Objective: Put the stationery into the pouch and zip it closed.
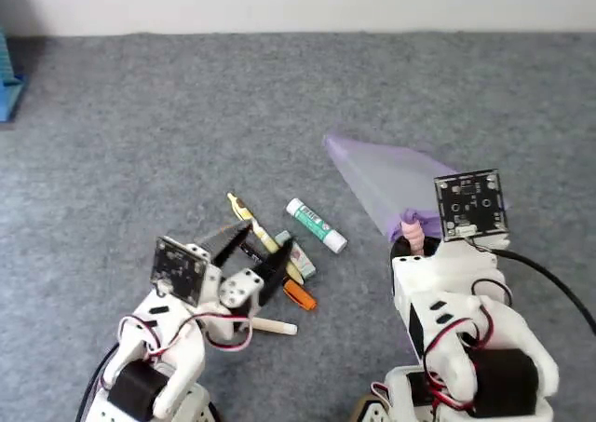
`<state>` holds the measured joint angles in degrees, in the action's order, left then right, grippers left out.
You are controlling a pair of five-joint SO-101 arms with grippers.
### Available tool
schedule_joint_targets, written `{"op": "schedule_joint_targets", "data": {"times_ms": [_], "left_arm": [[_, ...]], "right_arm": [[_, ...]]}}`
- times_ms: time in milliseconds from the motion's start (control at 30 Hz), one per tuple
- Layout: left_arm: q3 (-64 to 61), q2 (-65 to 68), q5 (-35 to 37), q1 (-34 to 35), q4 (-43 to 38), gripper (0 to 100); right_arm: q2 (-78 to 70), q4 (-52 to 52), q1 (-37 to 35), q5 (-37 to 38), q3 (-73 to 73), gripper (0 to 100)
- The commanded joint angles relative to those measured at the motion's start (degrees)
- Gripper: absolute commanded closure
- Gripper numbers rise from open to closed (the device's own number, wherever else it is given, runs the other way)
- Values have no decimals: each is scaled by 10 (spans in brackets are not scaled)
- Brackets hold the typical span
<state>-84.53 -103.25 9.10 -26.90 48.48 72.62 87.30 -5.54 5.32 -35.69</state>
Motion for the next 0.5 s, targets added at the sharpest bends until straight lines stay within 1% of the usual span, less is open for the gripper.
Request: {"op": "schedule_joint_targets", "data": {"times_ms": [0,167,300,367,467], "left_arm": [[28,41,9,-37,-32,787],[36,119,9,-77,-99,786],[99,185,17,-116,-105,785],[135,221,34,-113,-104,761],[175,282,59,-114,-103,697]], "right_arm": [[-1,-8,-22,47,39,991],[-4,-7,-70,95,41,991],[-6,-12,-77,127,40,991],[-4,-12,-75,151,41,991],[0,-11,-74,174,41,991]]}}
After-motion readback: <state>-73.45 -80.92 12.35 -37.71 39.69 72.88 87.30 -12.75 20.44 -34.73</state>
